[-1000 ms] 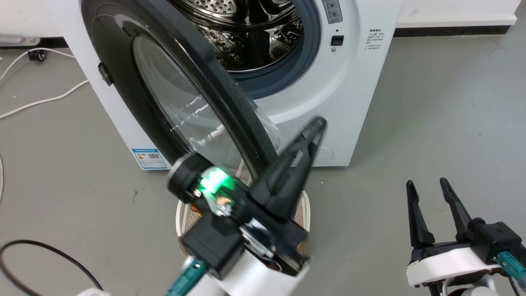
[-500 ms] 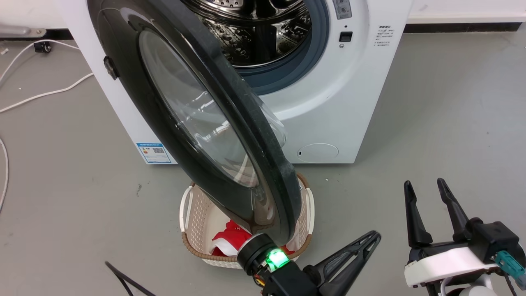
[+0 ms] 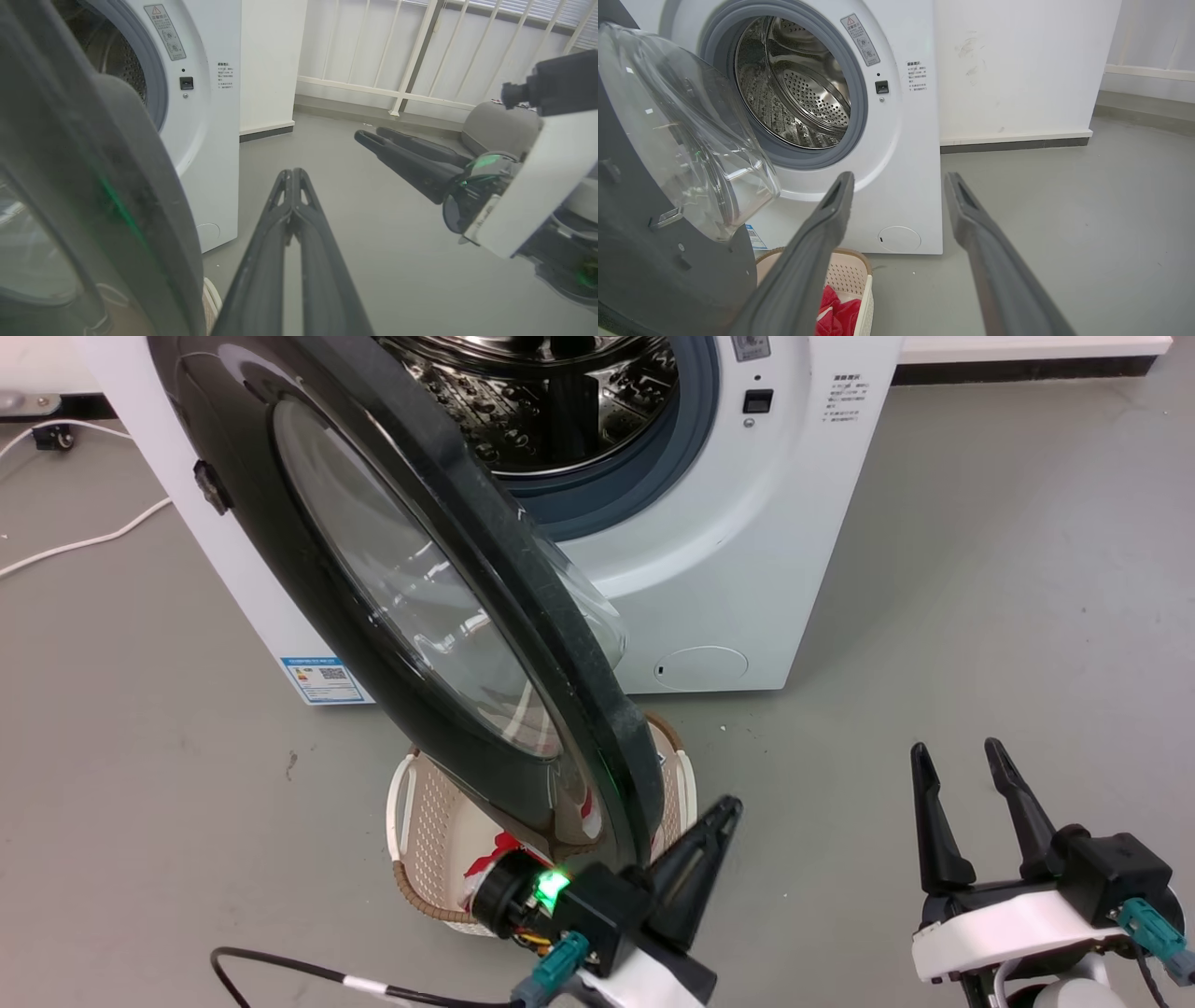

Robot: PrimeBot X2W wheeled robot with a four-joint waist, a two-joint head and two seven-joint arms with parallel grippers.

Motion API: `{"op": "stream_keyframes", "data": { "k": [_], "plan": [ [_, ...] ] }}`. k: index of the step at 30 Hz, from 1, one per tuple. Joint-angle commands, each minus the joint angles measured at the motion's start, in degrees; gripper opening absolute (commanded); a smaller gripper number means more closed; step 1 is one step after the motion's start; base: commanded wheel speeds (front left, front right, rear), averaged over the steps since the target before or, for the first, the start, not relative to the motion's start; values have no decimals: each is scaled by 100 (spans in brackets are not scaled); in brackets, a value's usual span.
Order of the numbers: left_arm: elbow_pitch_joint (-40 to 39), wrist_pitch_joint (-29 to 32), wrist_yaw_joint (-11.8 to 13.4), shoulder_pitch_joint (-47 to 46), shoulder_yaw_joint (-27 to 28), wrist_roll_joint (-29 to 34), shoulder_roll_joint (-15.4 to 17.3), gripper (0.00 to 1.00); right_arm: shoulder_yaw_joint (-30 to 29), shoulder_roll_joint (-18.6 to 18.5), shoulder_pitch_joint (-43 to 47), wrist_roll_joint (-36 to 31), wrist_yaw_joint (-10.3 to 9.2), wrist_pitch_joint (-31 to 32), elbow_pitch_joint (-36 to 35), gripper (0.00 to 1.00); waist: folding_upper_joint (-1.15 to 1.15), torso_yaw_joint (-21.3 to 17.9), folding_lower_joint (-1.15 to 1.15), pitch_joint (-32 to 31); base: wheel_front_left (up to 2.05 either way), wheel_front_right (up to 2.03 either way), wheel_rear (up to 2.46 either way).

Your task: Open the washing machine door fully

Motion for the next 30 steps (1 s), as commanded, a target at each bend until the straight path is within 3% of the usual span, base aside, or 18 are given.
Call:
{"op": "stream_keyframes", "data": {
  "k": [1,5,19,30],
  "plan": [
    [67,-73,77,-99,58,-19,-15,0,21,18,-51,64,-4,-40,25,100,0,-21,0,14,0,0,0],
    [231,-198,231,-262,167,-68,-32,0,24,18,-58,90,-4,-52,69,100,0,-33,0,25,0,0,0],
    [768,-398,408,-757,243,-382,-52,0,94,18,-91,175,-4,-74,193,100,0,-48,0,26,0,0,0],
    [1054,-450,699,-671,293,-459,10,0,133,18,-17,224,-4,-81,265,100,0,-46,0,-92,0,0,0]
  ]
}}
